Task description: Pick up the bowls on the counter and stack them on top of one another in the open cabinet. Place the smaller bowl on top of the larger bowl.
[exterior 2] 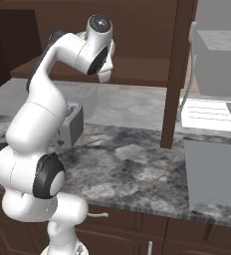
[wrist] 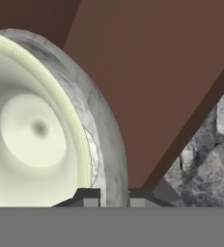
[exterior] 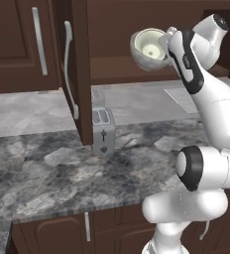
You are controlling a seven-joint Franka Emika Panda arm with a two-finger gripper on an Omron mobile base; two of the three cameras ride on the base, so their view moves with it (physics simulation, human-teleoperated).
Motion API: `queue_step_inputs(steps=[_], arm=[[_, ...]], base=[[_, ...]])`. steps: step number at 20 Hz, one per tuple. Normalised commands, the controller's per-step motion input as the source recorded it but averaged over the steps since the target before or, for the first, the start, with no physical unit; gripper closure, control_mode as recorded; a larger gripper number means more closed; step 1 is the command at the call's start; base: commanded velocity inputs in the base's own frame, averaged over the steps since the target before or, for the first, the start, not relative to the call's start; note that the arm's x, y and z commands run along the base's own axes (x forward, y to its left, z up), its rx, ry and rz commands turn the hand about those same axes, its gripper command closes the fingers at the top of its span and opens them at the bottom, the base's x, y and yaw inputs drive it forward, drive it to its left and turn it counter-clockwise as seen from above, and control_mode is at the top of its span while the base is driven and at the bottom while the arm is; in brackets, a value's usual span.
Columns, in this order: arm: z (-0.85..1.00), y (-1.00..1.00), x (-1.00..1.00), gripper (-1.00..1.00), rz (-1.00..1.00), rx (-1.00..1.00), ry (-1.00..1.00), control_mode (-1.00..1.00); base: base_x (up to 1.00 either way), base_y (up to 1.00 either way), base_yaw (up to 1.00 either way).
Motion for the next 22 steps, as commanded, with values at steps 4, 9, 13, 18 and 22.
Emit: queue_step_inputs(steps=[4,9,13,18,22], arm=[[0.0,0.08,0.65,1.0,-0.01,0.0,0.01,-1.0],[0.0,0.06,0.56,1.0,0.0,0.0,0.02,-1.0],[0.0,0.02,0.36,-1.0,0.0,0.0,0.01,-1.0],[0.15,0.0,0.07,-1.0,-0.02,0.0,0.02,-1.0],[0.52,-0.09,-0.22,-1.0,-0.05,0.0,0.0,-1.0]], base=[[0.0,0.0,0.0],[0.0,0.0,0.0],[0.0,0.0,0.0],[0.0,0.0,0.0],[0.0,0.0,0.0]])
